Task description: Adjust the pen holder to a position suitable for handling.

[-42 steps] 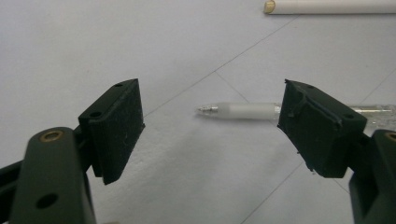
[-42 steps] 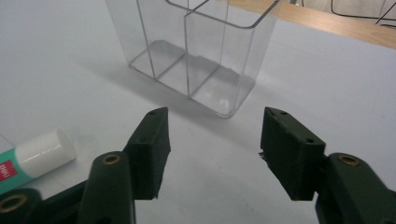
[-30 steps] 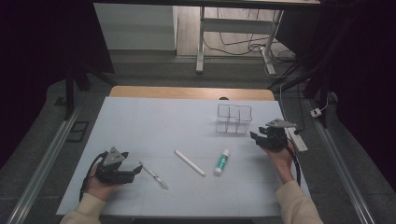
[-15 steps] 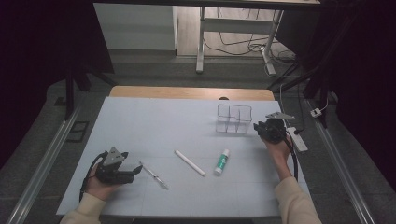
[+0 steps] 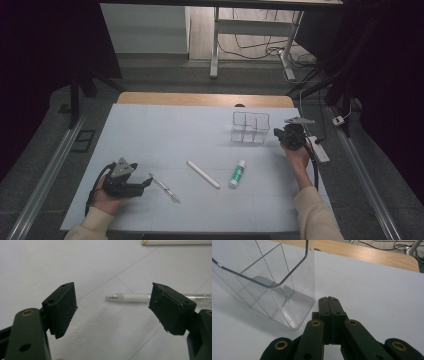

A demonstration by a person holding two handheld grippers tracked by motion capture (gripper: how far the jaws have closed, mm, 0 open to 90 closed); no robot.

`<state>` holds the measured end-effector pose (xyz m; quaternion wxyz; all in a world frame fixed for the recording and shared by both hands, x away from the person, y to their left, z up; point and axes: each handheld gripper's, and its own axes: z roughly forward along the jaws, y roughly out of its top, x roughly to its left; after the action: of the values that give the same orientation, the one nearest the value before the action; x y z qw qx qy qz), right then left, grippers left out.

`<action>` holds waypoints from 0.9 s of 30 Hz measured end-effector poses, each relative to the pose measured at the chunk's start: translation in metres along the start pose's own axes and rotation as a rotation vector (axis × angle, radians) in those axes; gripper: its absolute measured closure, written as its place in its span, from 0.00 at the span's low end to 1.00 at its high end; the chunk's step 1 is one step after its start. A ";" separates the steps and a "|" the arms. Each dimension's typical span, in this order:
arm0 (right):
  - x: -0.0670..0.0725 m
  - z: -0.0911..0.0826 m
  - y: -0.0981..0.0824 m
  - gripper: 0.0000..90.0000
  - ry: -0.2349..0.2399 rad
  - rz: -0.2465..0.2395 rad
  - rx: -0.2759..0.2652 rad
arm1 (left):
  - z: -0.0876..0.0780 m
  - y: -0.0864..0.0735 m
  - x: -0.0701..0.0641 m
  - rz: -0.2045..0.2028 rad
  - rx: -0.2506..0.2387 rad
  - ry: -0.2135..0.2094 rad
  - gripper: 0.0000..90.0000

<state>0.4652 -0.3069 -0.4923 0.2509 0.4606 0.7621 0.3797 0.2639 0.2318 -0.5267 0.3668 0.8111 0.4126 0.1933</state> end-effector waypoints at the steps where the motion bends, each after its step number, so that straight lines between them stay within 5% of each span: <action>1: 0.000 0.001 0.001 0.99 0.001 0.000 -0.003 | 0.000 0.000 0.000 0.000 0.000 0.000 0.24; 18: 0.010 0.015 0.004 0.99 0.052 -0.025 0.017 | 0.000 -0.001 0.000 0.003 0.006 0.000 0.24; 27: 0.013 0.016 0.004 0.99 0.036 -0.024 0.016 | 0.001 -0.001 0.000 0.005 0.009 -0.002 0.24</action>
<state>0.4729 -0.2886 -0.4987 0.2380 0.4463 0.7750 0.3788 0.2639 0.2322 -0.5280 0.3631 0.8139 0.4112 0.1916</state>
